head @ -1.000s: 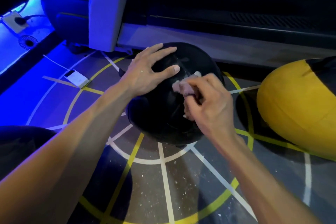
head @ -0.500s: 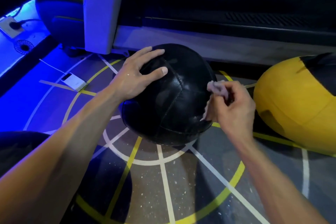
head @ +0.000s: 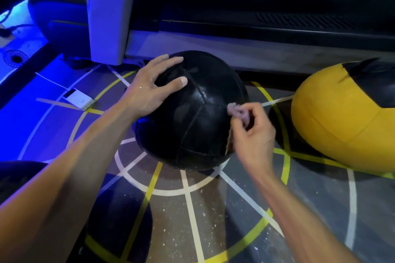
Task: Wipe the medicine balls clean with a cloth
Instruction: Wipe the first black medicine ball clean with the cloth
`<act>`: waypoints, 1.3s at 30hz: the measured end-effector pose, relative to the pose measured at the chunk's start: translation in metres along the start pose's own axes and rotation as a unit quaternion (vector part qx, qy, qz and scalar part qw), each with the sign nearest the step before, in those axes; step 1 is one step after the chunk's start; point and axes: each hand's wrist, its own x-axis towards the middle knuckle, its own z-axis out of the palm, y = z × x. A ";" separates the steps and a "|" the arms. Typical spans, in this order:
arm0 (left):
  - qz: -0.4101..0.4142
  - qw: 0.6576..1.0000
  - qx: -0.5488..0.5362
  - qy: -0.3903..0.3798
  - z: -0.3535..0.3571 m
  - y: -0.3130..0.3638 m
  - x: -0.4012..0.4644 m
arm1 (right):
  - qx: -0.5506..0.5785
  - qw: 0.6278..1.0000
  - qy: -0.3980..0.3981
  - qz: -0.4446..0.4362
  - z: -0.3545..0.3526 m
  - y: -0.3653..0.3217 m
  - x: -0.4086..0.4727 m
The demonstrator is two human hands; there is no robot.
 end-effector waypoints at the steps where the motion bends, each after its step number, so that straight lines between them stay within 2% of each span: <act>1: -0.001 1.000 0.001 0.001 -0.001 0.000 0.001 | 0.015 0.999 -0.039 -0.016 0.007 -0.003 -0.016; 3: 0.001 1.000 0.000 0.001 -0.001 0.001 0.000 | 0.000 0.986 -0.147 -0.084 0.017 -0.004 -0.055; 5: -0.003 1.000 -0.004 -0.003 -0.002 0.003 -0.002 | -0.065 0.969 -0.186 -0.150 0.021 0.003 -0.074; 8: -0.002 1.000 -0.005 0.003 -0.005 0.000 -0.005 | -0.058 0.977 -0.162 -0.122 0.018 0.006 -0.063; 11: -0.008 1.000 -0.011 0.000 -0.016 -0.008 -0.014 | 0.006 0.990 -0.124 -0.070 0.012 0.002 -0.059; 13: -0.023 0.999 -0.025 0.016 -0.026 -0.017 -0.022 | 0.035 0.996 -0.080 -0.004 0.005 0.005 -0.054; 15: -0.003 0.998 -0.024 0.056 -0.031 -0.020 -0.027 | 0.067 0.993 -0.027 0.095 -0.006 0.017 -0.046; 18: 0.063 0.994 0.086 0.022 -0.026 -0.016 -0.032 | 0.027 0.986 0.035 0.161 -0.017 0.029 -0.040; 20: 0.049 0.984 0.173 -0.001 -0.023 -0.014 -0.037 | 0.037 0.987 0.034 0.152 -0.016 0.023 -0.042; 23: 0.019 0.987 0.159 -0.001 -0.026 -0.016 -0.036 | 0.083 0.994 -0.040 0.055 0.004 -0.006 -0.052; 25: 0.026 0.986 0.167 0.005 -0.026 -0.016 -0.033 | 0.035 0.991 -0.117 -0.063 0.028 -0.020 -0.060; 28: 0.037 0.986 0.162 0.018 -0.022 -0.018 -0.035 | -0.117 0.940 -0.208 -0.244 0.059 -0.015 -0.064; 30: 0.040 0.987 0.152 0.021 -0.023 -0.022 -0.036 | -0.163 0.913 -0.227 -0.296 0.059 -0.004 -0.052; 31: 0.045 0.988 0.149 0.021 -0.025 -0.025 -0.036 | -0.154 0.919 -0.216 -0.291 0.054 0.000 -0.043; 32: 0.048 0.988 0.146 0.021 -0.027 -0.026 -0.036 | -0.119 0.941 -0.190 -0.253 0.048 0.002 -0.032; 34: 0.044 0.990 0.134 0.020 -0.029 -0.028 -0.037 | -0.010 0.992 -0.099 -0.077 0.038 0.009 -0.004; 35: 0.042 0.990 0.131 0.022 -0.029 -0.028 -0.038 | 0.023 0.999 -0.049 0.006 0.036 0.012 0.009; 36: 0.044 0.990 0.130 0.026 -0.028 -0.029 -0.038 | 0.010 0.999 -0.013 0.041 0.036 0.014 0.015; 38: 0.051 0.990 0.130 0.030 -0.027 -0.031 -0.035 | -0.008 1.000 -0.012 0.014 0.041 0.011 0.005; 39: 0.052 0.989 0.131 0.031 -0.027 -0.032 -0.033 | 0.003 0.999 -0.049 -0.021 0.045 0.004 -0.011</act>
